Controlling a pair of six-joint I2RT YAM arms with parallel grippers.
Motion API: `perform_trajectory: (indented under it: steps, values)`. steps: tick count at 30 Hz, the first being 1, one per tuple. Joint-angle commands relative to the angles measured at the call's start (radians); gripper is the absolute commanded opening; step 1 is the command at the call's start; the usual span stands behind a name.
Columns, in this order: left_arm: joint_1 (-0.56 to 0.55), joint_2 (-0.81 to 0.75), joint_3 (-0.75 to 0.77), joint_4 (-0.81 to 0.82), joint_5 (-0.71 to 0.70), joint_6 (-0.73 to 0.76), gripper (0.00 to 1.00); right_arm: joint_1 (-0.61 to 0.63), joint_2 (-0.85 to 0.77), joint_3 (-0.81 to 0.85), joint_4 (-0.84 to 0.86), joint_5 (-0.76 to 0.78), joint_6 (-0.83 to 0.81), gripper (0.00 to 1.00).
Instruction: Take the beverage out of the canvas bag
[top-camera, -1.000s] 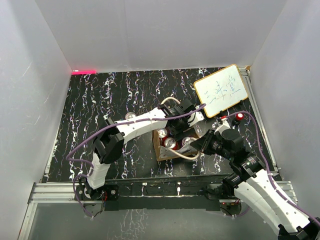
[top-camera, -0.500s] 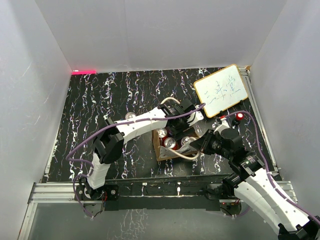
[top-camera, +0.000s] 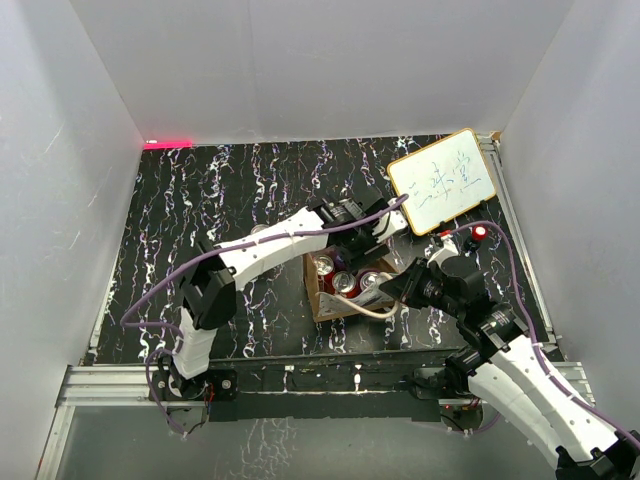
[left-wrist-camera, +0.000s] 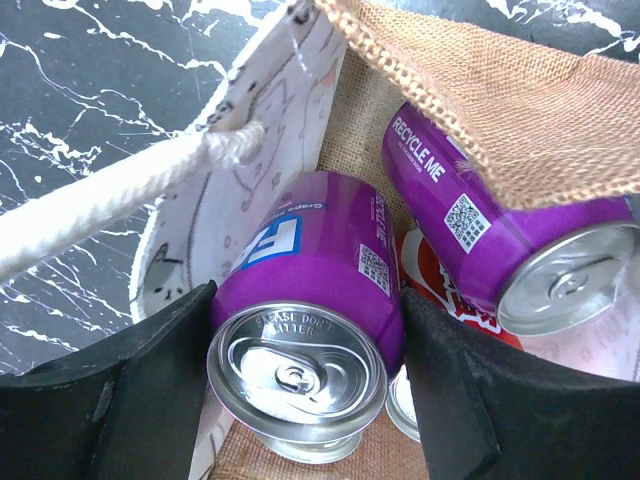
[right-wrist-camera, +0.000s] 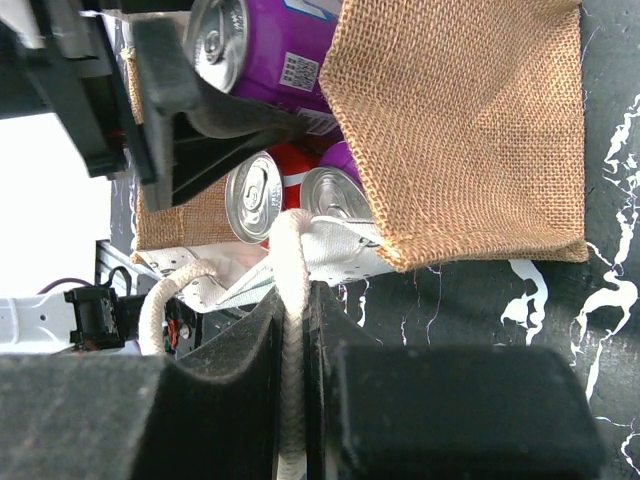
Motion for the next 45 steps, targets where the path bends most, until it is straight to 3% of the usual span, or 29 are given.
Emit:
perform_trajectory:
  steps: [1, 22, 27, 35, 39, 45]
  values:
    - [0.001, -0.126, 0.071, -0.015, -0.018, 0.007, 0.0, -0.002, 0.012, -0.006, 0.051, 0.01, -0.005, 0.08]
    - [-0.032, -0.275, 0.04, 0.079, 0.2, 0.035, 0.0, -0.002, 0.042, -0.004, 0.065, 0.013, -0.011, 0.08]
    - [-0.032, -0.353, 0.004, 0.166, 0.1, 0.007, 0.0, -0.002, 0.047, -0.005, 0.069, 0.016, -0.013, 0.08]
    - [-0.032, -0.639, -0.181, 0.396, -0.078, -0.089, 0.0, -0.001, 0.062, -0.003, 0.082, 0.01, -0.016, 0.08]
    - [-0.033, -0.736, -0.217, 0.367, -0.226, -0.197, 0.0, -0.001, 0.065, -0.004, 0.087, 0.008, -0.016, 0.08]
    - [-0.032, -0.844, -0.309, 0.173, -0.505, -0.367, 0.0, -0.001, 0.073, -0.005, 0.093, 0.007, -0.019, 0.08]
